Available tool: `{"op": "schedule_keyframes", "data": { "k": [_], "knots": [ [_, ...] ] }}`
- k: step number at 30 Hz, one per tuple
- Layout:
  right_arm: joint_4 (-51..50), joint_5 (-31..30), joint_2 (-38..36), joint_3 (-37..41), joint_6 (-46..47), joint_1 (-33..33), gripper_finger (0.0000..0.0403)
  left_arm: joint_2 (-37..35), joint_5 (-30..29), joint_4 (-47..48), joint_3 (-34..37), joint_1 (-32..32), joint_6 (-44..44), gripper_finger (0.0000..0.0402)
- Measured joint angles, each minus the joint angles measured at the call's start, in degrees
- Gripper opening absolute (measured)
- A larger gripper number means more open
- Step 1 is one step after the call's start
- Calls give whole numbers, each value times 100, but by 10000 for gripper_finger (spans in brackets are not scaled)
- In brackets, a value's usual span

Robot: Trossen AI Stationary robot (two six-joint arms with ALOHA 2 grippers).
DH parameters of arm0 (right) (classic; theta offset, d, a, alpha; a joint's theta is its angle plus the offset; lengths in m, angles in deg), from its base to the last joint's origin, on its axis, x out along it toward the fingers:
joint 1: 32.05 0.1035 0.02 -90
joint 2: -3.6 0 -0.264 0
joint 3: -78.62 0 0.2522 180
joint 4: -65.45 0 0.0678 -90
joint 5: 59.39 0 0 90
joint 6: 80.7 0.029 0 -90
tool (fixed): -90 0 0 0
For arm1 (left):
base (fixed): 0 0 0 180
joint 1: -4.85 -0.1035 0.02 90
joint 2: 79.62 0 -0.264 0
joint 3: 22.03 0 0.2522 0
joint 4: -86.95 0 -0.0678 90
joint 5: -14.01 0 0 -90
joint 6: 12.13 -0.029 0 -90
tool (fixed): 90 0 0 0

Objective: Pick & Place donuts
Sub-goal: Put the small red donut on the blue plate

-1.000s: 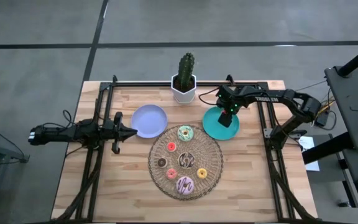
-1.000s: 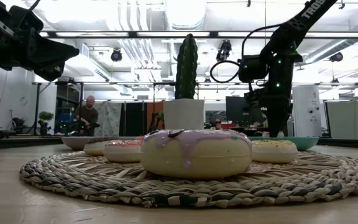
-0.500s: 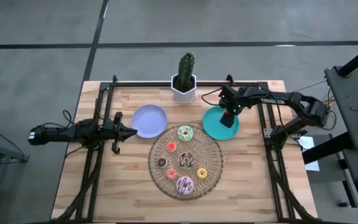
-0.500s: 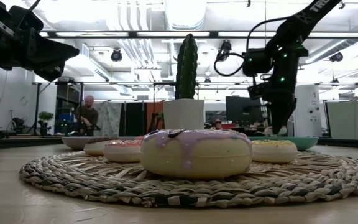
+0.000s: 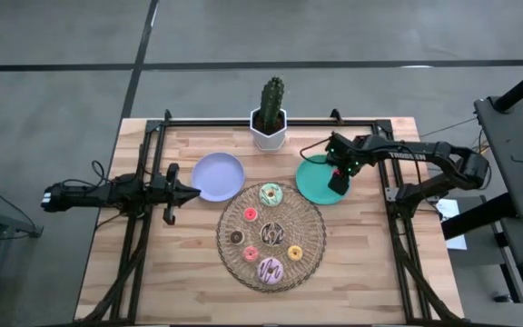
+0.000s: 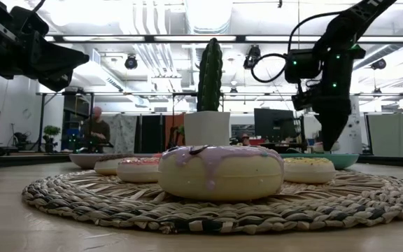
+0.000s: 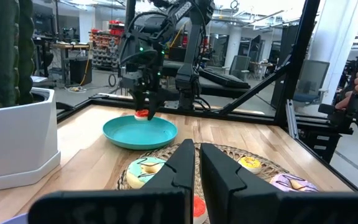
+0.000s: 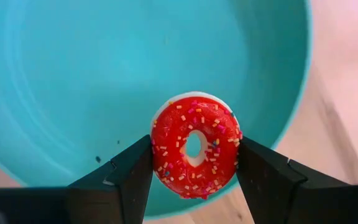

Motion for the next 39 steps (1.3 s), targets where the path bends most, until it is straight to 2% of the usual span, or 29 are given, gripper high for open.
{"op": "schedule_keyframes", "data": {
  "k": [16,33,39],
  "knots": [
    [41,-2,2,172,-23,29,203,0,0,0,-2,0,1,0],
    [93,-1,4,185,-73,400,203,1,0,0,-2,0,2,0],
    [96,-11,249,188,-67,396,203,1,0,0,-1,0,0,0]
  ]
}}
